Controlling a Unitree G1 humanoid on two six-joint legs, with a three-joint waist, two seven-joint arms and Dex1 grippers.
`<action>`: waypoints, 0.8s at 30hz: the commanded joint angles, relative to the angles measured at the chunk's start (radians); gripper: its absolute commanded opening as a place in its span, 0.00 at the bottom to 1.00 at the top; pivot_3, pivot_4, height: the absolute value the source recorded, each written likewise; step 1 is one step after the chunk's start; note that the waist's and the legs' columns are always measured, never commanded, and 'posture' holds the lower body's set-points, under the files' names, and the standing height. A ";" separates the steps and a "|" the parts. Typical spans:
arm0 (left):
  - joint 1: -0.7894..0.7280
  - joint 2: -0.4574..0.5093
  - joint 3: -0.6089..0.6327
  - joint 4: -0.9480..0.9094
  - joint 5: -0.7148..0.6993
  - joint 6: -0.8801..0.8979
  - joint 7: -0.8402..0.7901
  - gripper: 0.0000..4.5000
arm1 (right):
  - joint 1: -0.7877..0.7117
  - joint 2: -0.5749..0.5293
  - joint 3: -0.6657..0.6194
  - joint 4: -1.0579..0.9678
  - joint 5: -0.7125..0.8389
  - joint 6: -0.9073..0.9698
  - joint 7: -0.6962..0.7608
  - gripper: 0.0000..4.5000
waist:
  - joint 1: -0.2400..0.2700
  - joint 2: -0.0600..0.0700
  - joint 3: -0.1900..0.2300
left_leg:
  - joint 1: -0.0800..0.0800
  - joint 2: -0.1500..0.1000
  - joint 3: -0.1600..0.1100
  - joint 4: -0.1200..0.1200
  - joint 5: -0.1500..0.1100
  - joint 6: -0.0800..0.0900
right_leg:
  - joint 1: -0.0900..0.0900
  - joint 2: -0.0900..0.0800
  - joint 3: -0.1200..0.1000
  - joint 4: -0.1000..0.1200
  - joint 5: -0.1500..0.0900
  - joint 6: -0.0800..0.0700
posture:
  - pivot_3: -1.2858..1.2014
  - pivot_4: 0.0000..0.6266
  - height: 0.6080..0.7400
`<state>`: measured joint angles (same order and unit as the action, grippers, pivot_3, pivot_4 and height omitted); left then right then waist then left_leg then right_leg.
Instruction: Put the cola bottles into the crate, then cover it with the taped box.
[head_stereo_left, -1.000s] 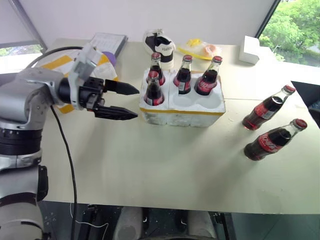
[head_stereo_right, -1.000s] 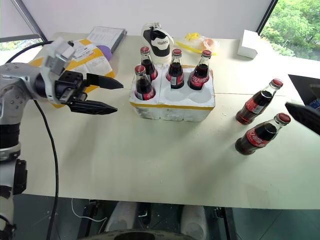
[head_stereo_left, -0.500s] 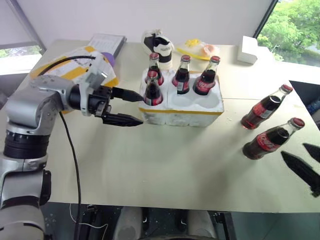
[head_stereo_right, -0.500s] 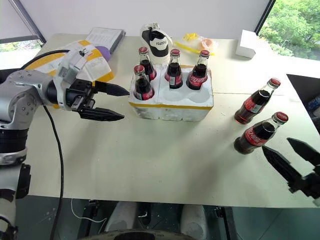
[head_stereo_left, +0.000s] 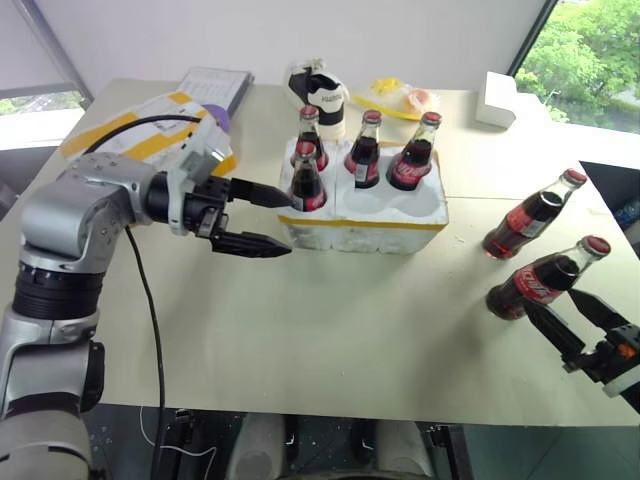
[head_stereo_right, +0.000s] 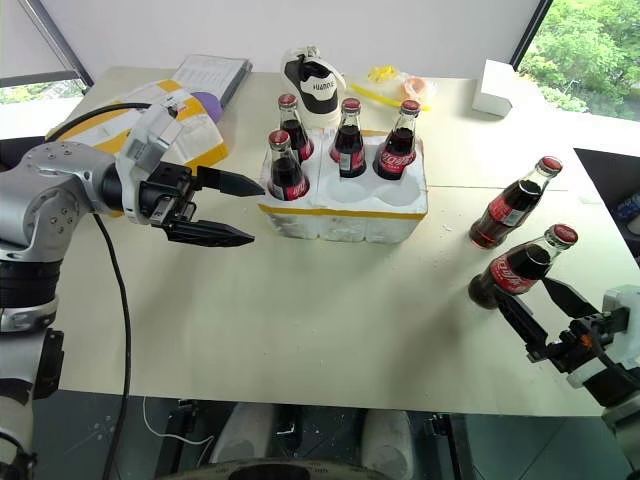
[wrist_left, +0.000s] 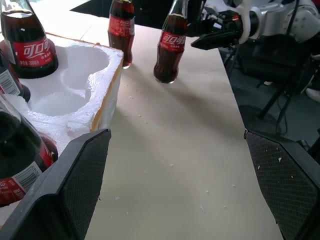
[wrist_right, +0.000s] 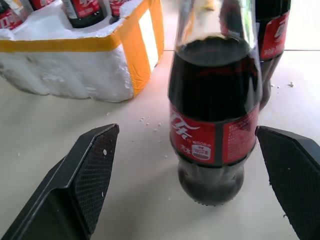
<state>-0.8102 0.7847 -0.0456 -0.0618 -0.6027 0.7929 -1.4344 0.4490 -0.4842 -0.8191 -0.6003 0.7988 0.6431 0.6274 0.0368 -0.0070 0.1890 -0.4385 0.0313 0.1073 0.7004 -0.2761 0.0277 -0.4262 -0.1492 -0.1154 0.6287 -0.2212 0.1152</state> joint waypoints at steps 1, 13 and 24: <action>-0.009 0.016 0.016 -0.034 -0.021 -0.009 0.002 0.99 | -0.013 -0.014 0.007 0.019 0.003 -0.035 -0.010 1.00 | 0.000 0.000 0.000 | 0.000 0.000 0.000 0.000 0.000 0.000 | 0.000 0.000 0.000 0.000 0.000 0.000 | 0.52 0.24 1.00; -0.012 0.018 0.013 -0.053 -0.032 -0.003 0.026 0.99 | -0.175 -0.064 0.135 0.173 -0.054 -0.069 -0.043 1.00 | -0.003 0.000 0.000 | 0.000 0.000 0.000 0.000 0.000 -0.001 | 0.000 0.000 0.000 0.000 0.000 0.000 | 0.52 0.24 1.00; -0.001 0.030 0.026 -0.076 -0.048 0.011 0.044 1.00 | -0.242 -0.059 0.170 0.225 -0.048 -0.092 -0.036 0.62 | -0.002 0.000 0.000 | 0.000 0.000 0.001 0.000 0.001 -0.002 | 0.000 0.000 0.000 0.000 0.000 0.000 | 0.52 0.24 1.00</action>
<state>-0.8085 0.7978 -0.0454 -0.1055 -0.6246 0.8000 -1.3921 0.2126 -0.5315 -0.6342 -0.3423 0.7239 0.5662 0.5821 0.0351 -0.0068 0.1891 -0.4382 0.0312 0.1080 0.7003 -0.2740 0.0241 -0.4261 -0.1489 -0.1153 0.6290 -0.2212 0.1153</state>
